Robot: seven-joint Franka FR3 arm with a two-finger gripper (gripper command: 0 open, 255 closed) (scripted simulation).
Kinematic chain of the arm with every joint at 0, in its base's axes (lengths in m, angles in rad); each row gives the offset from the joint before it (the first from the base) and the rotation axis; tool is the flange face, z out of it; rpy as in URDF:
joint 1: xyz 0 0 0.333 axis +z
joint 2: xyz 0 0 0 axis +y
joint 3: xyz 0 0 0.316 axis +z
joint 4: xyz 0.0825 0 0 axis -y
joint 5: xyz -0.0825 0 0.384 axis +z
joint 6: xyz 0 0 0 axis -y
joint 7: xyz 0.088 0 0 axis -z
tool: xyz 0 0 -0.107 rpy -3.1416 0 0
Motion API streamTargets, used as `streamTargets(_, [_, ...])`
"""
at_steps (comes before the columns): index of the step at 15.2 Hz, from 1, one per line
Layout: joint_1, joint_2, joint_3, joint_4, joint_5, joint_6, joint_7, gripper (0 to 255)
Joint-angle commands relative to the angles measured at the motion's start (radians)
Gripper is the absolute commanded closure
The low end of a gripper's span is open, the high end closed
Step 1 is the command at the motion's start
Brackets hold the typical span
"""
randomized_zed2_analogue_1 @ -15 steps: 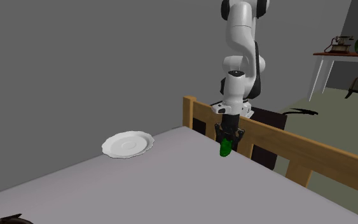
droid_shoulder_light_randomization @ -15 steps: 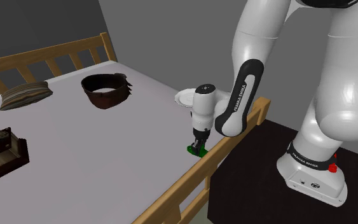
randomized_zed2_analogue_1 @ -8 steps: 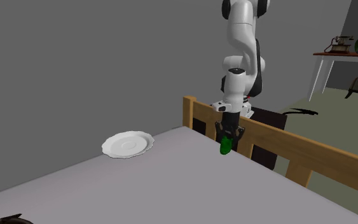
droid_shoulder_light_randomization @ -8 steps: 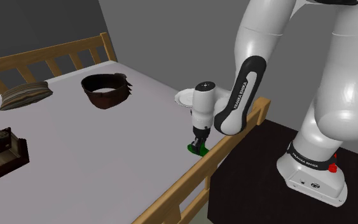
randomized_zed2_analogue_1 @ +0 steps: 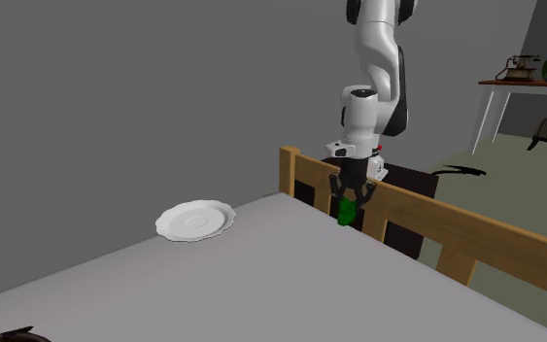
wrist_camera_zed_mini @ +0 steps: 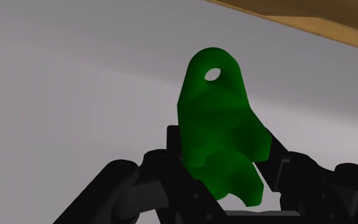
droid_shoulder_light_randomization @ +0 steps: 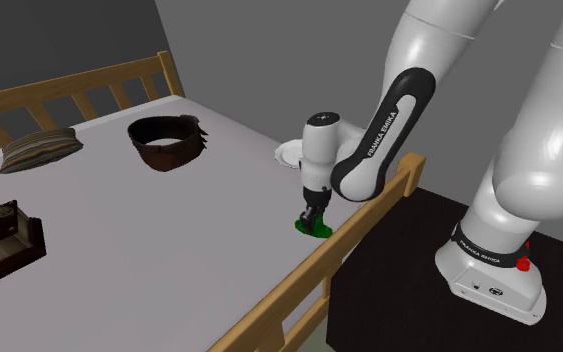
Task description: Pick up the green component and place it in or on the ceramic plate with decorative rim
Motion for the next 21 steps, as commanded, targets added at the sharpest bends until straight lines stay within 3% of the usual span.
streamTargets(1, [-0.001, -0.043, 0.011, -0.005, 0.048, -0.036, -0.034, 255])
streamTargets(6, [0.013, -0.132, 0.011, -0.003, 0.119, -0.123, -0.085, 255])
streamTargets(21, [-0.19, 0.124, -0.183, 0.34, 0.037, -0.219, -0.41, 255])
